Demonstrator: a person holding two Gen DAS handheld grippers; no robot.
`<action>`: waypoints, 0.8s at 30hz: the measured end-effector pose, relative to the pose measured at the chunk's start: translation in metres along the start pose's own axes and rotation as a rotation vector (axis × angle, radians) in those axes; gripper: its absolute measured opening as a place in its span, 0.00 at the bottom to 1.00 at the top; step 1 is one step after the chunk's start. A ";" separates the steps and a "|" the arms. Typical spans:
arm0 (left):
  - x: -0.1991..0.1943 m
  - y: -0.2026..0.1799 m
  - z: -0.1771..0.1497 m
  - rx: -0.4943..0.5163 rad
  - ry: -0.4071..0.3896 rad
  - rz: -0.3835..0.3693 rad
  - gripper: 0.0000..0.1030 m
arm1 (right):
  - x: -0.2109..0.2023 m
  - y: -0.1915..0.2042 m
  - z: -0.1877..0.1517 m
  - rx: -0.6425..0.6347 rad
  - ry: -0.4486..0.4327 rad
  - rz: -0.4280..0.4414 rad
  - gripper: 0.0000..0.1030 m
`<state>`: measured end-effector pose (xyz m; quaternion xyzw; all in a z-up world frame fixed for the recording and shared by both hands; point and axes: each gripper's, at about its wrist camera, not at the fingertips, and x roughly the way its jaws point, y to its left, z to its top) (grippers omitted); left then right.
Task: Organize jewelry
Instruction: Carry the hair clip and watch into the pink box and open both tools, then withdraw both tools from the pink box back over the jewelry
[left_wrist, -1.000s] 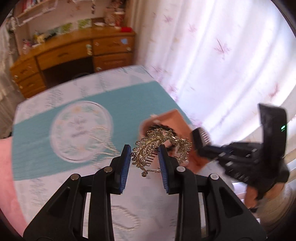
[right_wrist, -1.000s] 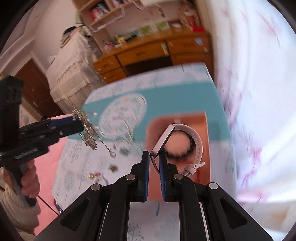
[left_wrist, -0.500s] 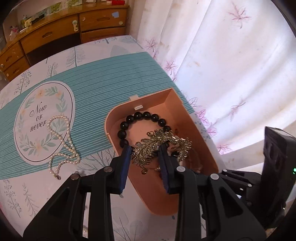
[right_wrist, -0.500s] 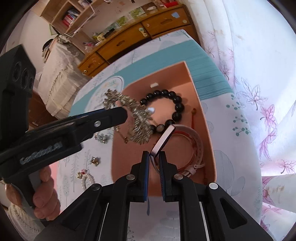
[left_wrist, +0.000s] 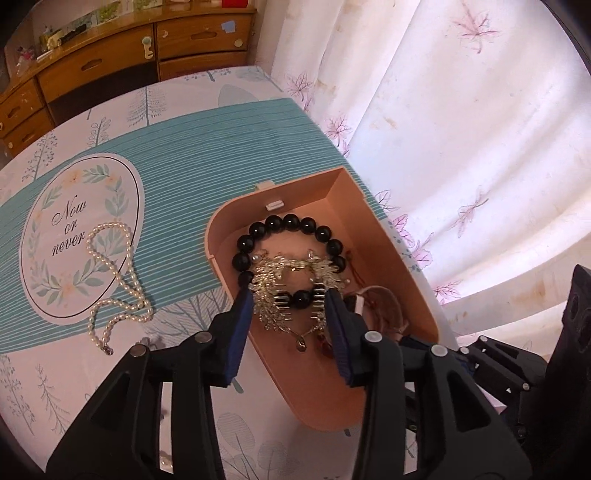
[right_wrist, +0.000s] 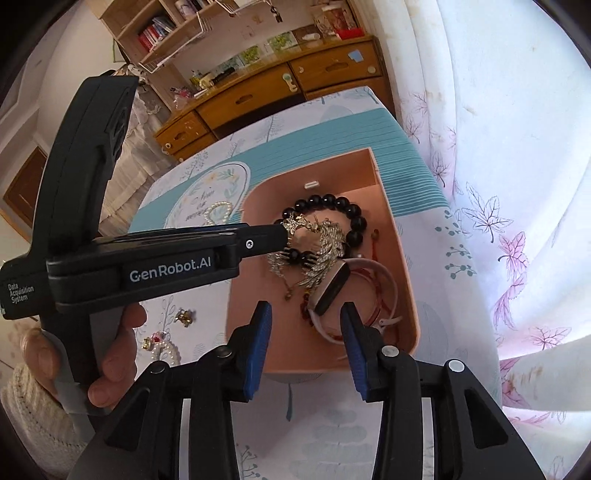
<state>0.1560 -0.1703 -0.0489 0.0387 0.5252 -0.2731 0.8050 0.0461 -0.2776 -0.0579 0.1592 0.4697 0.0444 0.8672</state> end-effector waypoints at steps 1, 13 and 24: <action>-0.007 -0.002 -0.004 0.003 -0.019 -0.001 0.40 | -0.001 0.003 -0.001 -0.008 -0.002 -0.008 0.38; -0.085 0.013 -0.059 -0.009 -0.158 0.106 0.40 | -0.022 0.032 -0.019 -0.060 -0.027 -0.006 0.38; -0.129 0.067 -0.124 -0.137 -0.198 0.236 0.40 | -0.039 0.065 -0.024 -0.131 -0.038 -0.024 0.38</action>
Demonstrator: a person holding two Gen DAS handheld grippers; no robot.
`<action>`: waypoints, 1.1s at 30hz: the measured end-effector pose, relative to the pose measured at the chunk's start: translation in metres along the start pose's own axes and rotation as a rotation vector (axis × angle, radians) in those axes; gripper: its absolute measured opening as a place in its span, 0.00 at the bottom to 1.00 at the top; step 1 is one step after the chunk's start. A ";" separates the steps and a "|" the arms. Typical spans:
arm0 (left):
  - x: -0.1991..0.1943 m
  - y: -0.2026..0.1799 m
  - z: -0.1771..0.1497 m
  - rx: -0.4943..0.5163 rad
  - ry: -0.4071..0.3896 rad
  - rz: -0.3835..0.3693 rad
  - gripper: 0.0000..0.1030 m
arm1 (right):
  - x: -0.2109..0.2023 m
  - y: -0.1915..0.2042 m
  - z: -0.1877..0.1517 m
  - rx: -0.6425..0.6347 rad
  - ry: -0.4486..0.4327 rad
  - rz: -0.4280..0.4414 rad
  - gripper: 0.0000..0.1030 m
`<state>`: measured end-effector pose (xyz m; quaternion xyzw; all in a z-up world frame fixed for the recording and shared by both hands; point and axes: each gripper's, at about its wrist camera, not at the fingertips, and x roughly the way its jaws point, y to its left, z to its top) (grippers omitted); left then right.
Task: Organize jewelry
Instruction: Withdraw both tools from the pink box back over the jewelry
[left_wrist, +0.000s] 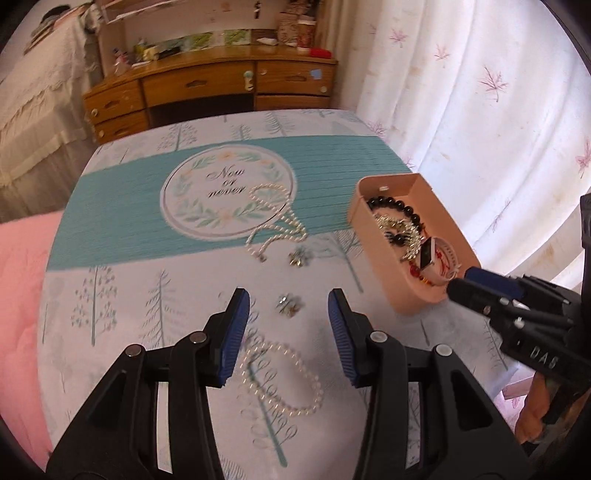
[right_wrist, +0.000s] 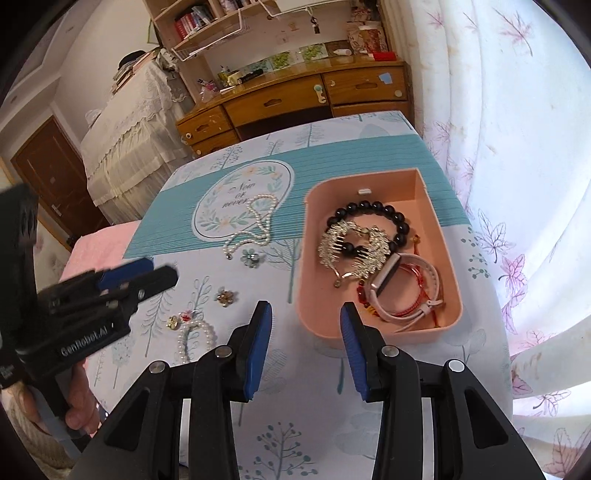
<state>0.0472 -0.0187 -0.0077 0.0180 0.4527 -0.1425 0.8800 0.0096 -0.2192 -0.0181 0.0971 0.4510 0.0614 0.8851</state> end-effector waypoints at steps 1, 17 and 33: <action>-0.002 0.004 -0.004 -0.009 0.004 0.004 0.40 | -0.002 0.004 0.001 -0.006 0.001 -0.002 0.38; -0.022 0.035 -0.044 -0.055 -0.014 0.064 0.40 | -0.020 0.072 -0.002 -0.117 -0.008 -0.001 0.38; -0.029 0.086 -0.066 -0.199 -0.009 0.056 0.40 | 0.010 0.092 -0.011 -0.169 0.080 0.039 0.38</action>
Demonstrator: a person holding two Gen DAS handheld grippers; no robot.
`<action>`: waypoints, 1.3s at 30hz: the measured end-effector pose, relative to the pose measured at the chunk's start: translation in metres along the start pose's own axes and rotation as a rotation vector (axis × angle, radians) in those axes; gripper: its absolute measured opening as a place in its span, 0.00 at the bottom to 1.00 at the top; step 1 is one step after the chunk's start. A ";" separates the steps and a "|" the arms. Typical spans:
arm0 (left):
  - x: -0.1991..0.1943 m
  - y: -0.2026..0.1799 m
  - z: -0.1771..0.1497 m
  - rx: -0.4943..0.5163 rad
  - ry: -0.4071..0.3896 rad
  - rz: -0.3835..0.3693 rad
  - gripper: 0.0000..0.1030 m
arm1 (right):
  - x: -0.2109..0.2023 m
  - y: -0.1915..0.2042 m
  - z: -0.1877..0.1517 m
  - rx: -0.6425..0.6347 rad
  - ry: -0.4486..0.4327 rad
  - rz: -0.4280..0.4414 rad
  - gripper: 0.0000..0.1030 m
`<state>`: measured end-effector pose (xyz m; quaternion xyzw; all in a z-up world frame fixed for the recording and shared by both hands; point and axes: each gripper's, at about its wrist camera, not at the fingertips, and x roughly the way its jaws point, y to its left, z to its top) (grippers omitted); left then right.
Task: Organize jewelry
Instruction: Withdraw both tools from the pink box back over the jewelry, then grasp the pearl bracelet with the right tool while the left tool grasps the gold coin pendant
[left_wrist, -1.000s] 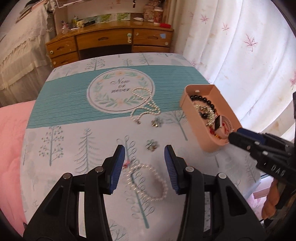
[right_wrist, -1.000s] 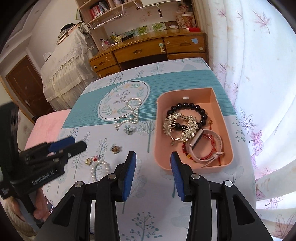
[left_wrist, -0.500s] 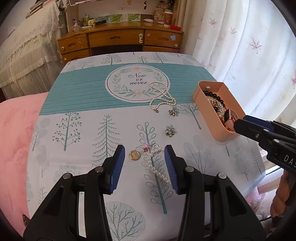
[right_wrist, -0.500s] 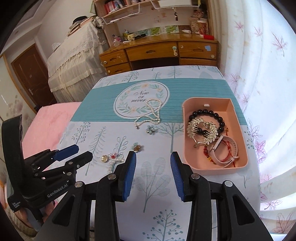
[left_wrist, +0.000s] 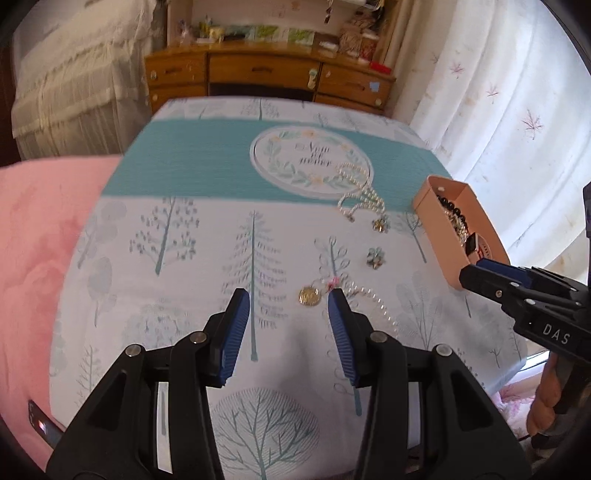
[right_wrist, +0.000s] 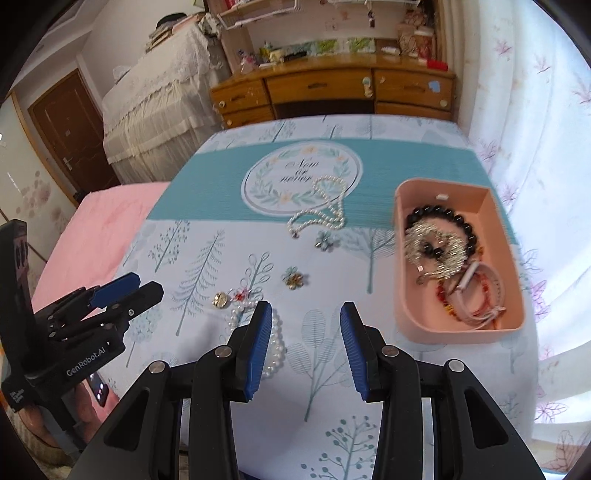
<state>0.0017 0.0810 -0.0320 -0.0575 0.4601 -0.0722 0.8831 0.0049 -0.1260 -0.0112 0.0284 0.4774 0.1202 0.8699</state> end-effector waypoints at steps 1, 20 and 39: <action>0.005 0.004 -0.001 -0.007 0.029 -0.007 0.40 | 0.006 0.002 0.000 -0.011 0.012 0.004 0.38; 0.065 0.001 -0.006 0.071 0.184 -0.044 0.40 | 0.113 0.048 -0.016 -0.261 0.197 -0.101 0.08; 0.100 -0.029 0.012 0.201 0.210 -0.005 0.33 | 0.017 -0.001 0.015 -0.087 -0.003 0.031 0.07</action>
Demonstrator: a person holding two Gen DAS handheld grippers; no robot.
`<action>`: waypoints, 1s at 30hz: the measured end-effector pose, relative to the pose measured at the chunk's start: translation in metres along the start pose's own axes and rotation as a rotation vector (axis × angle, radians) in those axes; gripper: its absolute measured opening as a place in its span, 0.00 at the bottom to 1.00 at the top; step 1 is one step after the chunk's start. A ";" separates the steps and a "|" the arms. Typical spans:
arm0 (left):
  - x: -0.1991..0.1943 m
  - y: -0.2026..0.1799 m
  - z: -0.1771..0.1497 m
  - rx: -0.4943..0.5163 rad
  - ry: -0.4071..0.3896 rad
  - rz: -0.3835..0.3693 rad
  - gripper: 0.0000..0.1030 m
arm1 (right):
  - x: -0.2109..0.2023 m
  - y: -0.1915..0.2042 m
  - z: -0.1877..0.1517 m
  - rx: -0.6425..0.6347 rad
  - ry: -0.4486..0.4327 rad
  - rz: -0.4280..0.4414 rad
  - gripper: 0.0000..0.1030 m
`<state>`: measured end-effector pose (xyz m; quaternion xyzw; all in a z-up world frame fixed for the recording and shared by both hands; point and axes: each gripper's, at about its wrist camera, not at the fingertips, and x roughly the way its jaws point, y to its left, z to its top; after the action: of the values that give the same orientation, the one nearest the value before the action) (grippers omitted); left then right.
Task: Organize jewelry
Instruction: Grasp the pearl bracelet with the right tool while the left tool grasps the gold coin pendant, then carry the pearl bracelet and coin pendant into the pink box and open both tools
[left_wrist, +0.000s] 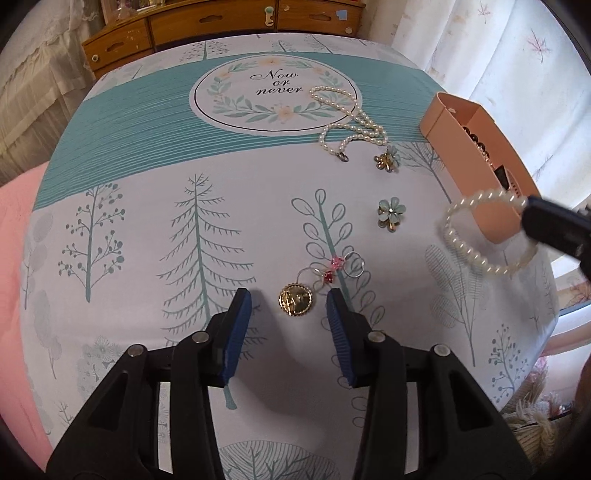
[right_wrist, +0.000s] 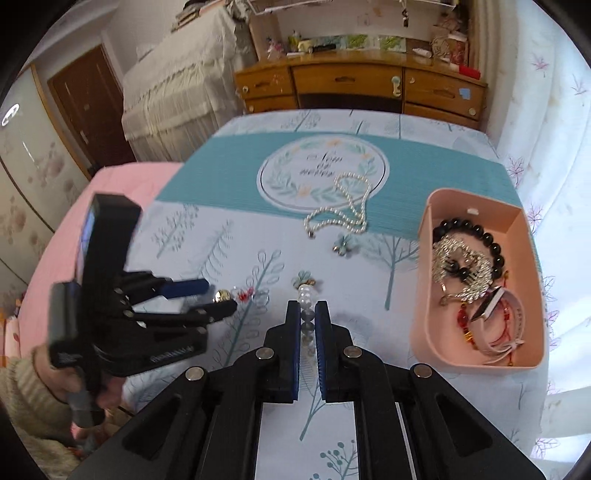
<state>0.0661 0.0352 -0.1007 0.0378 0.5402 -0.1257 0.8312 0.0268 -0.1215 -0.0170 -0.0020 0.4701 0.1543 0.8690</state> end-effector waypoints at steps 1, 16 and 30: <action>0.000 -0.001 -0.001 0.009 0.000 0.006 0.31 | -0.003 -0.002 0.001 0.005 -0.008 0.001 0.07; -0.013 -0.018 -0.001 0.054 -0.013 0.053 0.13 | -0.058 -0.030 -0.002 0.092 -0.130 0.021 0.07; -0.102 -0.108 0.052 0.229 -0.222 -0.122 0.13 | -0.150 -0.131 0.010 0.266 -0.315 -0.086 0.07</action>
<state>0.0459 -0.0621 0.0213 0.0853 0.4284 -0.2399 0.8670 -0.0066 -0.2844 0.0928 0.1167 0.3440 0.0521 0.9302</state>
